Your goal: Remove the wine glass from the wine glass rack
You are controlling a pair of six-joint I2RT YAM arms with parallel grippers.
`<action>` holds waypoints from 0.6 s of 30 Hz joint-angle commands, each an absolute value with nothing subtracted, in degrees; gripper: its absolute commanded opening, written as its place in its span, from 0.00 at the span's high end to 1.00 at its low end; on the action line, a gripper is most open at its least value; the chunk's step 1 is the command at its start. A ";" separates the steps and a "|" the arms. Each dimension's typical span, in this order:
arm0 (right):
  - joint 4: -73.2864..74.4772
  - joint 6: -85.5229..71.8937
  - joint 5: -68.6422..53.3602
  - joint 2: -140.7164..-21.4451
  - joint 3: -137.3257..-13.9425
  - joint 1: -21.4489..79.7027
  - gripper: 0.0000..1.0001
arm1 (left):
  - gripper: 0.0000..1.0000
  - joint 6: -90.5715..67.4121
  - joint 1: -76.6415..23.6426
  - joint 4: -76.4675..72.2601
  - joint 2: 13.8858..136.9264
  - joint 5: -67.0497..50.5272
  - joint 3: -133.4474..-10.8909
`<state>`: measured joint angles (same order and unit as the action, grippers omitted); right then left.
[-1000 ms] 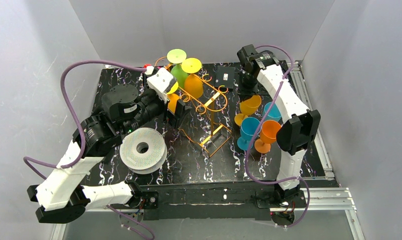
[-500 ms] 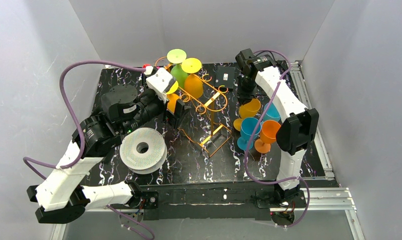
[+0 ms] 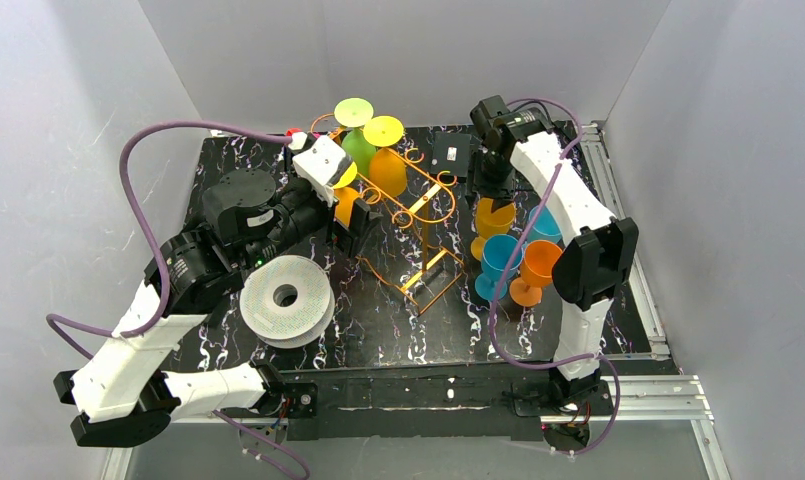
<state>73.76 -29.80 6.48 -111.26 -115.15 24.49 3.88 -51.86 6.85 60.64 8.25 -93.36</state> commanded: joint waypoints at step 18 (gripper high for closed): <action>62.91 -27.08 0.48 -89.94 -126.00 24.76 0.30 | 0.00 9.58 -51.60 8.09 61.91 11.61 -99.13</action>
<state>70.32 -28.27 2.63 -95.94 -125.73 24.51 8.16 -51.86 8.91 61.49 10.20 -96.42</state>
